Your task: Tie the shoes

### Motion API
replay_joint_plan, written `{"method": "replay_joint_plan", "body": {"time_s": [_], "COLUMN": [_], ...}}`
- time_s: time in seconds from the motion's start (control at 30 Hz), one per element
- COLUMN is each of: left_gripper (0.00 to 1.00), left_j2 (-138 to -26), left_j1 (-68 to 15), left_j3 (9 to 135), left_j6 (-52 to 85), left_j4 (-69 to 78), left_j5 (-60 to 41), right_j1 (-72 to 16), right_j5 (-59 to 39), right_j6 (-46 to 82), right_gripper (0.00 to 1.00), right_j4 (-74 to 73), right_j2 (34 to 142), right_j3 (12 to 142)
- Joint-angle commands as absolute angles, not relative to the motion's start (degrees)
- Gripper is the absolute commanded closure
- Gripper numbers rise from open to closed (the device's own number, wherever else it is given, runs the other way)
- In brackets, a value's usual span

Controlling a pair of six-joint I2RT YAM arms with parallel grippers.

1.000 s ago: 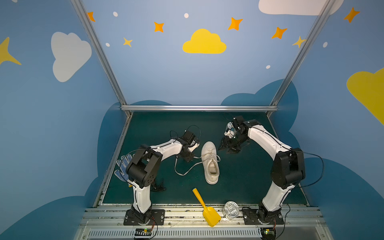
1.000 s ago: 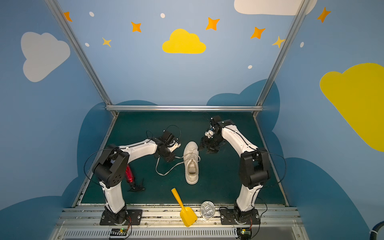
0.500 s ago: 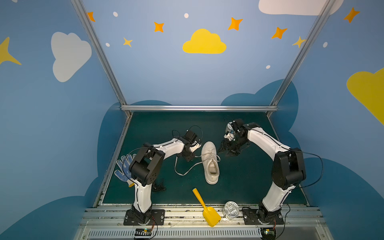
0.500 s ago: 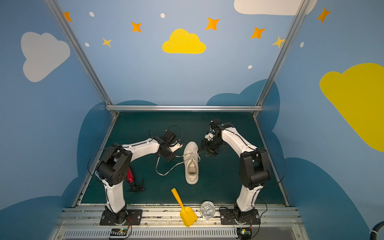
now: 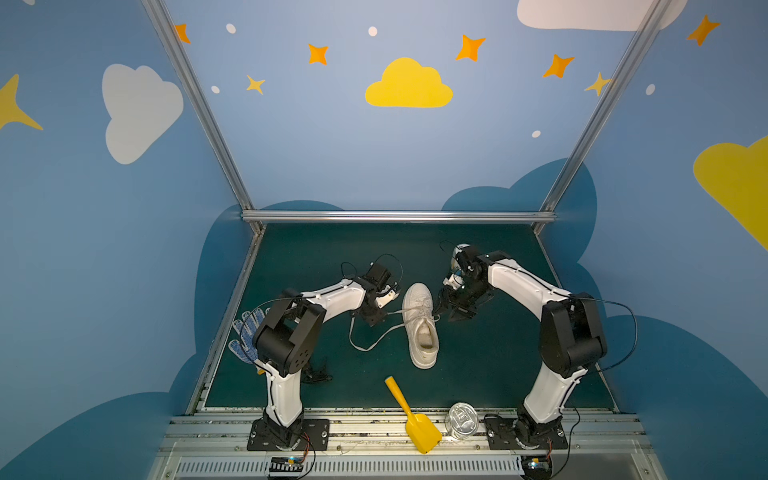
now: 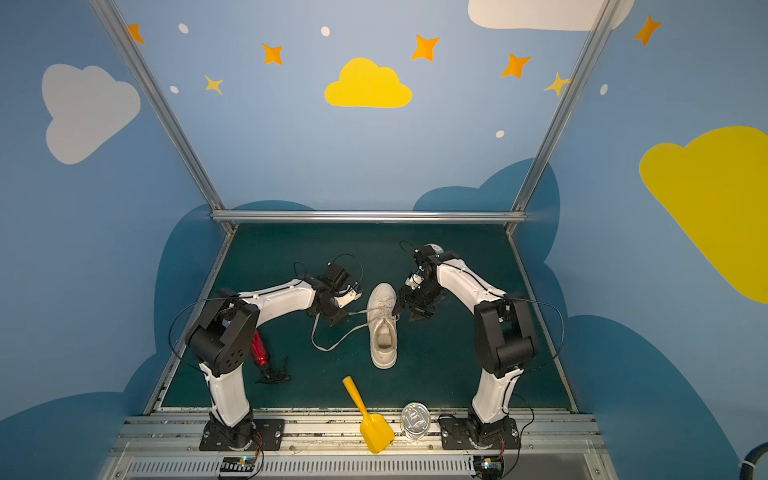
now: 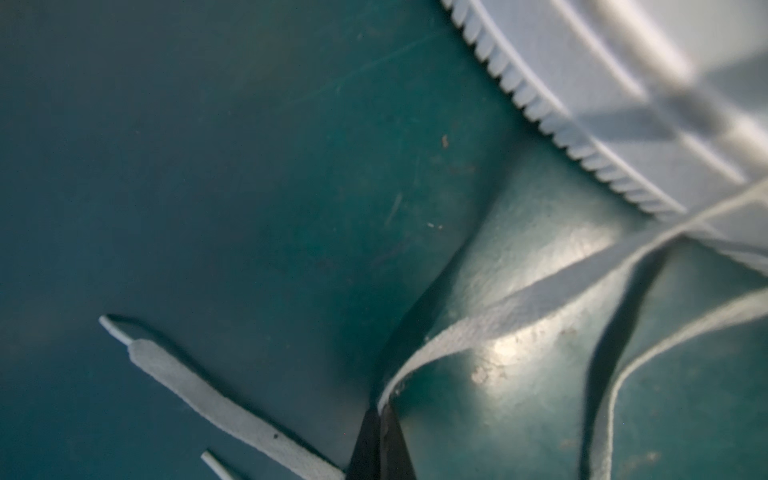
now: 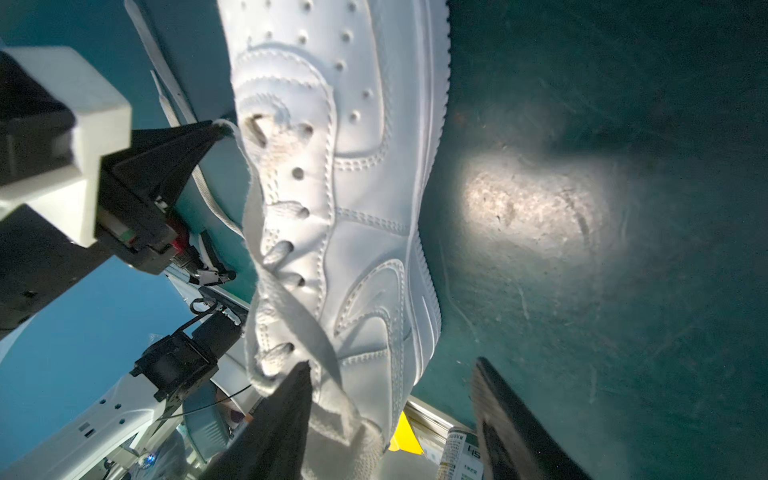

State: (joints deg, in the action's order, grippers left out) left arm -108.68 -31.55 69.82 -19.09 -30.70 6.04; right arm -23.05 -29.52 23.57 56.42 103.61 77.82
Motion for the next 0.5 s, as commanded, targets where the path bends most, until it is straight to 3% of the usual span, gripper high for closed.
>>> {"method": "replay_joint_plan", "body": {"time_s": [0.0, 0.47], "left_gripper": [0.97, 0.97], "left_j2": [-106.3, -104.2], "left_j1": [-31.3, -30.7], "left_j3": [69.3, 66.1], "left_j6": [-19.0, -18.5], "left_j4": [-32.5, -32.6], "left_j5": [6.4, 7.4], "right_j1": [-23.3, -23.4], "right_j5": [-28.4, -27.4], "right_j6": [23.9, 23.3], "right_gripper": [0.39, 0.39], "right_j4": [57.2, 59.0], "right_j2": [104.2, 103.8], "right_j3": [76.8, 76.2]}}
